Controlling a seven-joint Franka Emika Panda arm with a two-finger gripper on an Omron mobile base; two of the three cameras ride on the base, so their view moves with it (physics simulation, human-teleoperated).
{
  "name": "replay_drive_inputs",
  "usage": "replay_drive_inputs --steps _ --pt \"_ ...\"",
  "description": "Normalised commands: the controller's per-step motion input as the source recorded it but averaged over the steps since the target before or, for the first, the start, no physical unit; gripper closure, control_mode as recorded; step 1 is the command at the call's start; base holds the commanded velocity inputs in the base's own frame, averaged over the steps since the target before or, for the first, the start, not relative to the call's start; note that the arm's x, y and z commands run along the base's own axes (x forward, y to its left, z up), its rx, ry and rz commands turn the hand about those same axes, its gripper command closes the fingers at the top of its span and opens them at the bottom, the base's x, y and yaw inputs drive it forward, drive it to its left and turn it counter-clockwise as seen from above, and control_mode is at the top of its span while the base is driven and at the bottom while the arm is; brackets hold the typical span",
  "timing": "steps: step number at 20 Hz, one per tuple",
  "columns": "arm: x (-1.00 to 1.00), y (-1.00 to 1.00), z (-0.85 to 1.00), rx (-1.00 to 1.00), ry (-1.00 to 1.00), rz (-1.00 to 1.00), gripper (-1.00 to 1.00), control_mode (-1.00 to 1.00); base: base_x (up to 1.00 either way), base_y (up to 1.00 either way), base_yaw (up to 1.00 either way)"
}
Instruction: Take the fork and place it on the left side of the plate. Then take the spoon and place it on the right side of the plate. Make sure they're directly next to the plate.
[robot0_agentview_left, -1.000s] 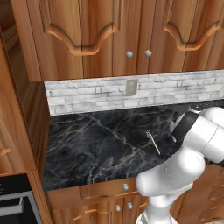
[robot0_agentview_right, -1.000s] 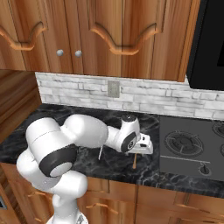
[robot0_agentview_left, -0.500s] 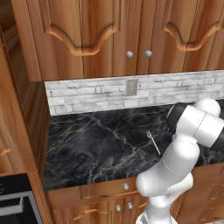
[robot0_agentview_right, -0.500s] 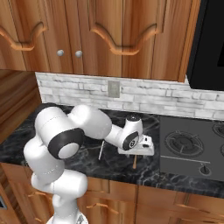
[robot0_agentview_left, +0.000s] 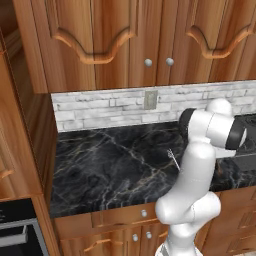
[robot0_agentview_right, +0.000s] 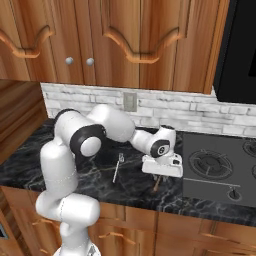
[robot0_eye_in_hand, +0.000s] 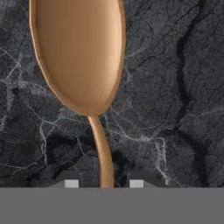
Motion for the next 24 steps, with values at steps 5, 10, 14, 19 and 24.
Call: replay_drive_inputs --steps 5,10,14,19,24 --pt "-0.19 0.37 -0.62 0.13 0.02 0.00 1.00 -1.00 0.00 0.00 0.00" --pt "-0.49 0.76 -0.06 0.13 -0.18 0.00 1.00 -1.00 0.00 0.00 0.00" --pt "-0.67 0.96 0.47 0.10 -0.34 -0.02 1.00 -1.00 0.00 0.00 0.00" --pt "-0.74 0.95 0.90 0.02 -0.37 -0.11 1.00 -1.00 0.00 0.00 0.00" --pt "-0.86 0.58 1.00 -0.11 -0.29 -0.26 1.00 -1.00 0.00 0.00 0.00"
